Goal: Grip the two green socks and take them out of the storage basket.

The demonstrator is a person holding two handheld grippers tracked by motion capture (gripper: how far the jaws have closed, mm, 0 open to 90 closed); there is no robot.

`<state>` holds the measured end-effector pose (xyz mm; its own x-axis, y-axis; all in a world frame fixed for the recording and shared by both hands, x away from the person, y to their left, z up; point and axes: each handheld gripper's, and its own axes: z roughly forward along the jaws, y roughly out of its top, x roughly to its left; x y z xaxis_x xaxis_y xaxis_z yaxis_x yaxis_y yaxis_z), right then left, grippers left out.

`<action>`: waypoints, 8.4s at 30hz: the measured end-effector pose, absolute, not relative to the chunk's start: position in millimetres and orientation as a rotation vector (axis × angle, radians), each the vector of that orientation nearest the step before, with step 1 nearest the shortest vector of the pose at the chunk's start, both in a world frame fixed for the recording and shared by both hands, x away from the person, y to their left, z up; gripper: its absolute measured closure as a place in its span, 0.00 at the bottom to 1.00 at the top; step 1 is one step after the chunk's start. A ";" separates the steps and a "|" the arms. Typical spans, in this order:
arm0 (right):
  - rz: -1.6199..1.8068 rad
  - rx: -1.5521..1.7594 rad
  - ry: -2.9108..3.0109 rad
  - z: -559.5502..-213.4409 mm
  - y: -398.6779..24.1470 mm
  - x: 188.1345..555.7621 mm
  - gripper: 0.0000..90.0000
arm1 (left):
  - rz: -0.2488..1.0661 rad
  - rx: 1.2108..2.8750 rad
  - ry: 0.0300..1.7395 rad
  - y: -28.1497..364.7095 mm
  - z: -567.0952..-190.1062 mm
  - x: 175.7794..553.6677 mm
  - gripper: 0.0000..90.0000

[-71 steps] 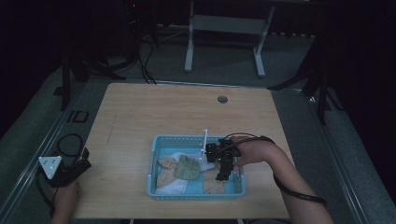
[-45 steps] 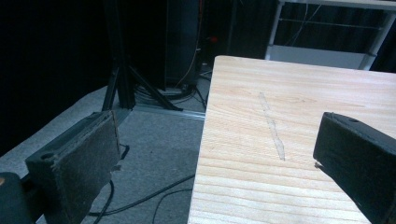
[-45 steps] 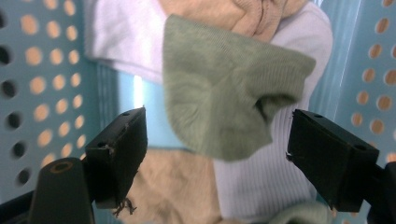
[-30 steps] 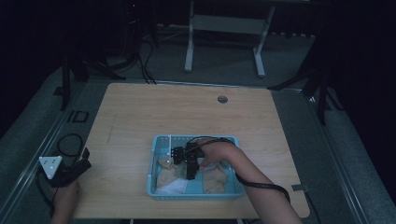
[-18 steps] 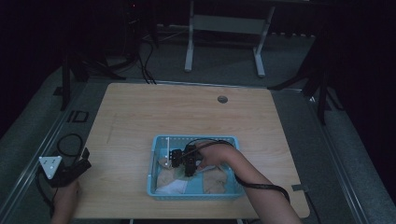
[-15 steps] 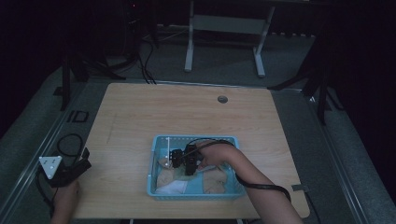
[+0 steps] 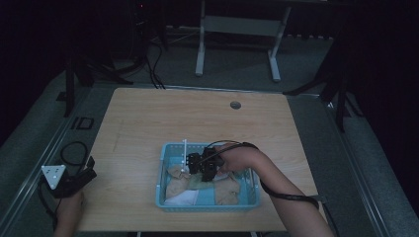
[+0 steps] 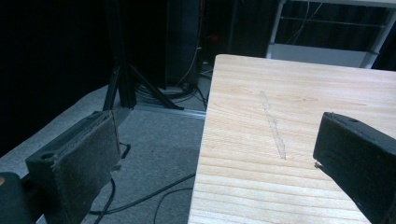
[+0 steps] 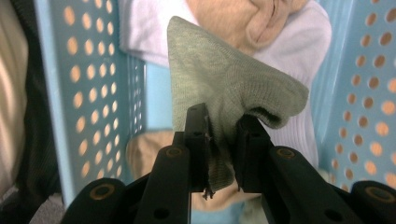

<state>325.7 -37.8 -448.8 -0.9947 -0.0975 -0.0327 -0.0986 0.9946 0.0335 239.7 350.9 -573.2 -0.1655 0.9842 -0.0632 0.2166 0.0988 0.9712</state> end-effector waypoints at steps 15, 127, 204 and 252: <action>0.154 -0.131 3.041 -397.7 -77.0 318.8 0.88 | 1.149 1.235 1.538 350.4 -573.1 239.8 0.01; 0.209 0.308 3.048 -424.5 -204.7 346.7 0.36 | 1.145 1.239 1.546 350.6 -573.0 240.8 0.01; 0.204 0.137 2.911 -367.8 -152.1 352.1 0.95 | 1.139 1.236 1.543 351.1 -573.1 240.5 0.01; 0.156 0.548 2.906 -418.3 -268.8 385.8 0.95 | 1.144 1.241 1.544 350.4 -573.0 240.9 0.01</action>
<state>385.8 -268.8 -418.3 -0.9159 0.3698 -0.1562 0.3510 0.9265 0.1354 240.9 350.4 -573.0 -0.1694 0.9838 -0.0590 0.2301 0.0977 0.9683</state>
